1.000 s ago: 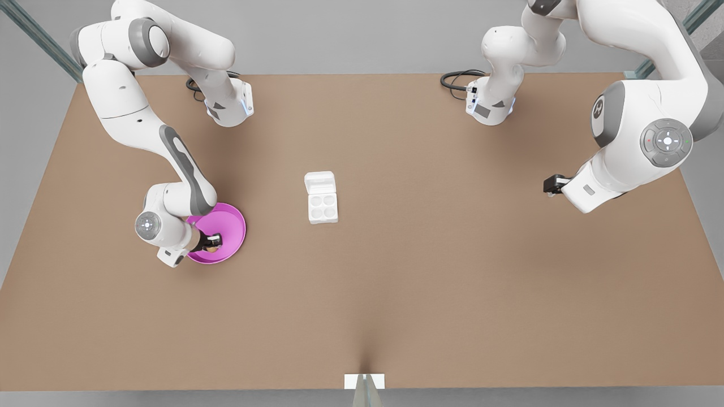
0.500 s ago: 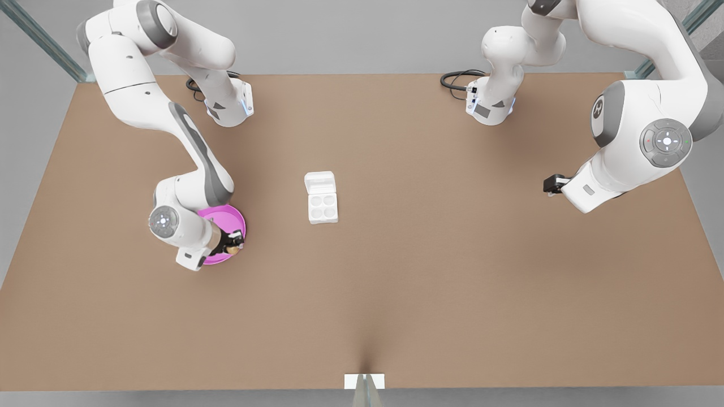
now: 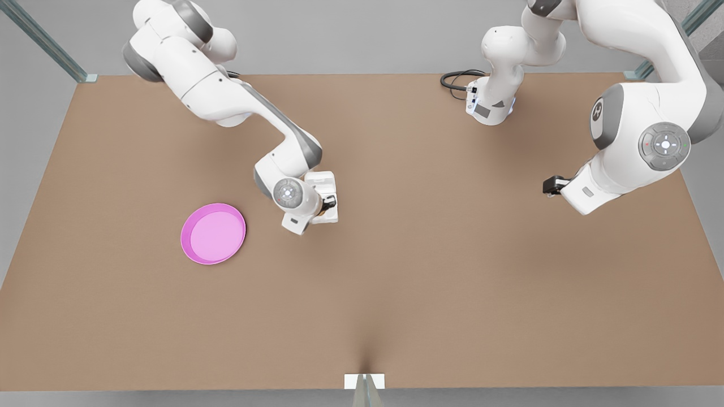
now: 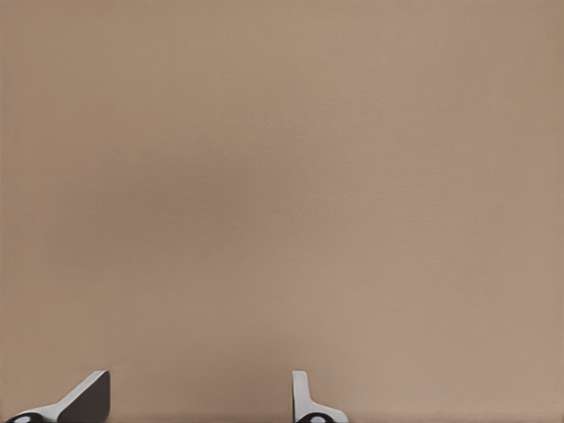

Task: Pack egg into the box and close the box lid

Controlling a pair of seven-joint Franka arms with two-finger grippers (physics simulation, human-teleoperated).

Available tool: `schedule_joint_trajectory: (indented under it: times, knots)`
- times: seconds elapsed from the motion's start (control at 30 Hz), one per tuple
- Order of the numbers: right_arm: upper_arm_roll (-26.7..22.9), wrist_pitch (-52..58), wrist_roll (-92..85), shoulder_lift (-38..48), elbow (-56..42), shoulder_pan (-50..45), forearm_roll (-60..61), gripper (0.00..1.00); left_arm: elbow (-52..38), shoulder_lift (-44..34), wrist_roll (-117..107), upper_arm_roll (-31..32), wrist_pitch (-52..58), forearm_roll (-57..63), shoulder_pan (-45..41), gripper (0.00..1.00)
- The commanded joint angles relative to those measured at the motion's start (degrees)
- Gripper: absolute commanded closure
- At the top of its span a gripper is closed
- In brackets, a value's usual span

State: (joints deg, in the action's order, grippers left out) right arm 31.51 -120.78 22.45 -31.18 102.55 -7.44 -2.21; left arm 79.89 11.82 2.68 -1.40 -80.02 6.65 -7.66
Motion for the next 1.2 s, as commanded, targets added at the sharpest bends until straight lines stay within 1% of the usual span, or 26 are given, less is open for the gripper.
schedule_joint_trajectory:
  times: [0.0, 0.03, 0.1, 0.2, 0.3, 0.33, 0.43, 0.47, 0.5, 0.6, 0.63, 0.67, 0.7, 0.73, 0.77, 0.8, 0.83, 0.87, 0.9, 0.93, 0.97, 1.0, 1.07, 1.1, 1.13, 1.17]
  knots:
    - [0.22, -3.05, 32.4, 1.12, 2.83, 0.23, -0.34, 0.61, 0.01, -0.04, -0.13, 0.0, -0.04, 0.03, -0.08, 0.0]
    - [0.22, -5.34, 32.48, 2.44, 5.81, 0.23, -0.34, 0.61, 0.01, -0.04, -0.13, 0.0, -0.04, 0.03, 0.01, 0.0]
    - [0.22, -5.6, 32.48, 2.62, 6.7, 0.23, -0.34, 0.61, -0.08, -0.04, -0.13, 0.0, -0.04, 0.03, 0.01, 0.0]
    - [0.22, -5.96, 32.48, 2.53, 7.4, 0.23, -0.34, 0.59, 0.01, 0.31, -0.13, 0.0, -0.13, 0.03, 0.01, 0.0]
    - [0.22, -5.96, 32.48, 2.44, 7.75, 0.14, -0.34, 0.56, -0.08, 0.31, -0.13, 0.0, -0.04, 0.03, 0.01, 0.0]
    - [0.22, -5.96, 33.27, 2.44, 7.75, -0.03, -0.34, 0.53, -0.08, 0.31, -0.13, 0.0, -0.13, 0.03, 0.01, 0.0]
    - [0.22, -5.96, 33.28, 2.44, 7.75, -0.03, -0.34, 0.52, 0.01, 0.4, -0.13, 0.0, -0.04, 0.03, 0.01, 0.0]
    - [0.22, -5.87, 33.28, 2.44, 7.66, -0.12, -0.34, 0.13, 0.01, 0.4, -0.13, 0.0, -0.04, 0.03, 0.01, 0.0]
    - [0.22, -5.87, 33.28, 2.44, 7.66, -0.21, -0.34, 0.0, 0.01, 0.4, -0.13, 0.0, -0.04, 0.03, 0.01, 0.0]
    - [0.22, -4.02, 33.19, 2.44, 5.47, -0.39, -0.43, 0.0, 0.01, 0.4, -0.13, 0.0, 0.04, 0.03, 0.01, 0.0]
    - [0.22, -2.36, 32.48, 2.44, -0.15, -0.65, -0.86, 0.0, 0.01, 0.4, -0.13, 0.0, 0.04, 0.03, 0.01, 0.0]
    - [0.14, 1.5, 31.09, 2.44, -5.24, -1.09, -1.04, 0.0, 0.01, 0.4, -0.13, 0.0, 0.13, 0.03, 0.01, 0.0]
    - [-0.3, 2.57, 18.9, 2.35, -10.42, 0.31, -3.76, 0.0, 0.01, 0.4, -0.13, 0.0, 0.13, 0.03, 0.01, 0.0]
    - [-1.45, 2.66, 7.89, 2.27, -13.42, 2.15, -3.94, 0.0, 1.15, 1.01, -0.13, 0.0, 0.31, 0.21, -0.08, 0.0]
    - [-3.28, 5.72, -5.17, 3.57, -13.78, 6.55, -3.94, 0.0, 1.59, 4.7, -0.31, 0.0, 6.7, 3.36, -2.18, 0.0]
    - [-15.67, 14.42, -23.48, 8.32, -14.92, 8.05, -3.24, 0.0, 1.85, 7.52, -1.19, 0.0, 13.83, 4.69, -6.4, 0.22]
    - [-22.0, 20.4, -27.27, 14.64, -14.23, 7.44, -3.41, 0.0, 1.85, 10.58, -1.28, 0.0, 18.58, 4.51, -11.58, 0.75]
    - [-22.54, 22.51, -26.31, 18.35, -13.42, 8.31, -3.41, 0.0, 1.85, 15.6, -1.89, 0.0, 20.08, 4.25, -17.91, 0.79]
    - [-22.28, 24.54, -26.23, 18.17, -15.36, 10.6, -3.33, 0.0, 1.85, 17.71, -8.73, 0.0, 19.56, -1.54, -23.45, 0.79]
    - [-22.37, 24.98, -26.84, 18.17, -15.89, 10.6, -3.59, 0.0, 1.68, 18.15, -26.65, 0.0, 17.97, -13.84, -27.85, 0.79]
    - [-22.1, 33.5, -26.49, 18.09, -22.21, 10.07, -3.59, 0.0, 1.59, 18.15, -43.53, 0.0, 14.64, -23.6, -31.19, 0.79]
    - [-22.19, 35.35, -26.84, 18.0, -23.36, 10.6, -3.85, 0.0, 1.76, 18.15, -56.72, 0.0, 8.4, -27.74, -35.49, 0.79]
    - [-22.54, 40.19, -22.53, 18.0, -23.45, 11.74, -4.03, 0.0, 1.76, 19.03, -75.98, 0.0, 4.62, -28.09, -45.86, 0.79]
    - [-22.54, 40.01, -22.54, 17.91, -23.54, 10.96, -6.57, 0.0, 1.76, 19.73, -80.9, 0.0, 1.63, -28.09, -50.26, 0.79]
    - [-22.1, 39.92, -22.62, 17.73, -23.62, 11.21, -9.3, 0.0, 1.76, 20.61, -86.68, 0.0, -3.98, -28.27, -53.24, 0.79]
    - [-22.1, 40.1, -22.71, 17.82, -23.54, 10.78, -9.13, 0.0, 1.76, 21.93, -92.14, 0.0, -10.4, -28.88, -56.76, 0.79]
